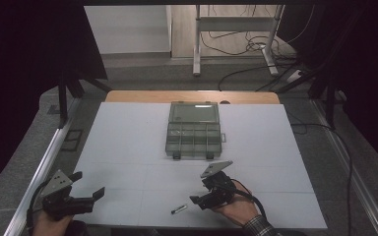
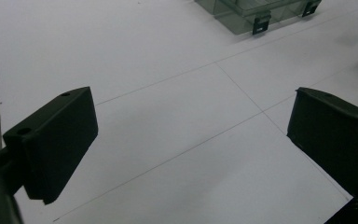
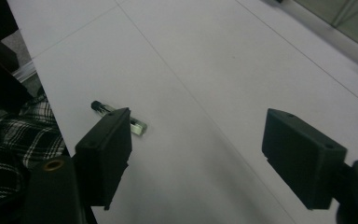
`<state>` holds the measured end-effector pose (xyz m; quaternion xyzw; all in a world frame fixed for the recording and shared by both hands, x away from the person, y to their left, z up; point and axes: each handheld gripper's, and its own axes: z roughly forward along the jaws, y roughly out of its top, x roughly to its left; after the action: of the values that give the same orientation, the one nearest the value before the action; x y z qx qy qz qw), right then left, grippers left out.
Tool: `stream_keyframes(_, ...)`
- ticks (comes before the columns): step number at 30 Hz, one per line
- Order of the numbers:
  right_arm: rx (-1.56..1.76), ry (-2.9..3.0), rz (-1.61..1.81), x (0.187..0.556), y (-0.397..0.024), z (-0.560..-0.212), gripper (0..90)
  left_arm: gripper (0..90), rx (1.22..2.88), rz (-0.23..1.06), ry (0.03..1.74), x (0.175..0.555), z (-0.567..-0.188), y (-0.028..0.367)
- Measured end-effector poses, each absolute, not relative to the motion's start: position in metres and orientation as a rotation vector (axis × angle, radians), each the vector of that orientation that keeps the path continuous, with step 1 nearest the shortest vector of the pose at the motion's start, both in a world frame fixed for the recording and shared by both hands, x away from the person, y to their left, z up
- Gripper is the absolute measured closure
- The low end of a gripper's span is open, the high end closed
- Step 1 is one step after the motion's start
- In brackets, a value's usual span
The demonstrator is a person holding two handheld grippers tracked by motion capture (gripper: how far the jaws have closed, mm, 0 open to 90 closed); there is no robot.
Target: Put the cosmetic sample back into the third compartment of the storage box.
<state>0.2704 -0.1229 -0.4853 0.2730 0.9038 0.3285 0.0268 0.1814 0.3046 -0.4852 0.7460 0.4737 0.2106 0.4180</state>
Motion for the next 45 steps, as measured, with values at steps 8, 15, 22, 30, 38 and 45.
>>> stream_keyframes(8, 0.764, 2.880, 1.007, 0.272, -0.109, -0.491, 36.9, 2.1, 1.870, 0.528, 1.188, 0.181, -0.485, 0.305)
stream_keyframes(15, 0.678, 2.930, 0.976, 0.267, -0.095, -0.497, 43.5, 2.1, 1.872, 0.527, 1.187, 0.181, -0.485, 0.305)
stream_keyframes(22, 0.579, 2.967, 0.941, 0.263, -0.083, -0.503, 53.7, 2.1, 1.872, 0.527, 1.187, 0.181, -0.485, 0.304)
stream_keyframes(30, 0.437, 3.012, 0.856, 0.257, -0.066, -0.516, 67.6, 2.1, 1.873, 0.527, 1.186, 0.181, -0.485, 0.304)
stream_keyframes(38, 0.422, 2.982, 0.822, 0.257, -0.064, -0.515, 80.7, 2.1, 1.874, 0.526, 1.183, 0.181, -0.485, 0.304)
stream_keyframes(45, 0.460, 2.955, 0.850, 0.258, -0.066, -0.511, 80.7, 2.1, 1.874, 0.525, 1.181, 0.181, -0.485, 0.305)
